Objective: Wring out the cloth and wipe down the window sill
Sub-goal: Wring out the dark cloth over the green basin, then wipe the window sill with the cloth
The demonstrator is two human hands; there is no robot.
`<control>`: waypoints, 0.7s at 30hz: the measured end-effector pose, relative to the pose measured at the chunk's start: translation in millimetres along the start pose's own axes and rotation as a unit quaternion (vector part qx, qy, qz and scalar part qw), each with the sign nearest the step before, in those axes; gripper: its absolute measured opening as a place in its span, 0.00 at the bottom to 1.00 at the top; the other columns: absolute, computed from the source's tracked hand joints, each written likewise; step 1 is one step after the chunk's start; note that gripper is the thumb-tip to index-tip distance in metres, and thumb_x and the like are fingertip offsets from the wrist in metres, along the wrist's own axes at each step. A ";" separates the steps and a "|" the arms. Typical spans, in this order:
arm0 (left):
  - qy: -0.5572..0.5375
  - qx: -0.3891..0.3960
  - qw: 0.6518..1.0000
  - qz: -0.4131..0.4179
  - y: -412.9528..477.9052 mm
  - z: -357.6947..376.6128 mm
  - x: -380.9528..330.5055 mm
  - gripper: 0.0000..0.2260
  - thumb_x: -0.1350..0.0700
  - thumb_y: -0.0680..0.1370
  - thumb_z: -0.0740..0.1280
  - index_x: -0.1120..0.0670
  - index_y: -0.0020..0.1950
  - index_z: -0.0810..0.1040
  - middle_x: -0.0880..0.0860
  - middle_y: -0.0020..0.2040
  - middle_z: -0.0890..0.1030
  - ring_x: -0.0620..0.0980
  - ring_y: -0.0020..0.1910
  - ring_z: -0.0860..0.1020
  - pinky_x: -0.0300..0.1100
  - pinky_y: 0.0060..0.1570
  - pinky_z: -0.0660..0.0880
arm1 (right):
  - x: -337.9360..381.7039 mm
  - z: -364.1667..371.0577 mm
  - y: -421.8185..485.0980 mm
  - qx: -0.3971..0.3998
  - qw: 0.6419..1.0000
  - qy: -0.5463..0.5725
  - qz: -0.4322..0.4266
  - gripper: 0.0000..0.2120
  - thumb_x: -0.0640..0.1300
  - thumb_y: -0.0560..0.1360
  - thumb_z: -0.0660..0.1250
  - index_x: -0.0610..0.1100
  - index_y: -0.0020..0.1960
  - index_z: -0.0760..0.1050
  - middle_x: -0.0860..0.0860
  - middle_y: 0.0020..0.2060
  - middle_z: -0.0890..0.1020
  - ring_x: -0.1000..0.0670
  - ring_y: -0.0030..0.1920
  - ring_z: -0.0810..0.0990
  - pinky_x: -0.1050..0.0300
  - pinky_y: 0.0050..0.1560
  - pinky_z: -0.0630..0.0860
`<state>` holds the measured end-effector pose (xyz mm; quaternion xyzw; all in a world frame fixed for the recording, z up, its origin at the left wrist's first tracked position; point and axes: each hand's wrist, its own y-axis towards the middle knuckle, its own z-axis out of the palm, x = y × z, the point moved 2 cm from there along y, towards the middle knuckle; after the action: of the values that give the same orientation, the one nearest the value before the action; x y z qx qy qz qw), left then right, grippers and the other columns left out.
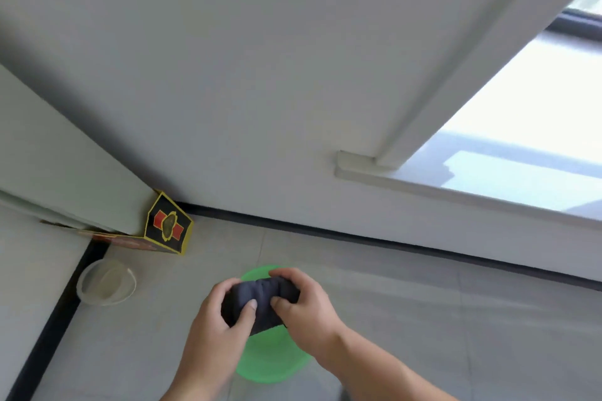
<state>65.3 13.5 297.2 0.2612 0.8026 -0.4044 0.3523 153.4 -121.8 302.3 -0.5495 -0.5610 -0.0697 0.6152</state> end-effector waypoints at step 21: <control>-0.111 0.041 0.987 0.105 26.5 304.1 -389.2 0.17 0.51 0.75 0.71 0.45 0.59 0.68 0.42 0.55 0.78 0.32 0.50 0.77 0.28 0.44 0.71 | 95.6 -479.5 26.6 -0.141 0.980 0.078 -0.118 0.15 0.41 0.75 0.69 0.60 0.55 0.79 0.58 0.49 0.82 0.55 0.51 0.82 0.54 0.53 0.81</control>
<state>431.2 -277.9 458.0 0.3118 0.7092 -0.4242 0.4689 500.9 -422.4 471.6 -0.5535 -0.5567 -0.2632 0.5606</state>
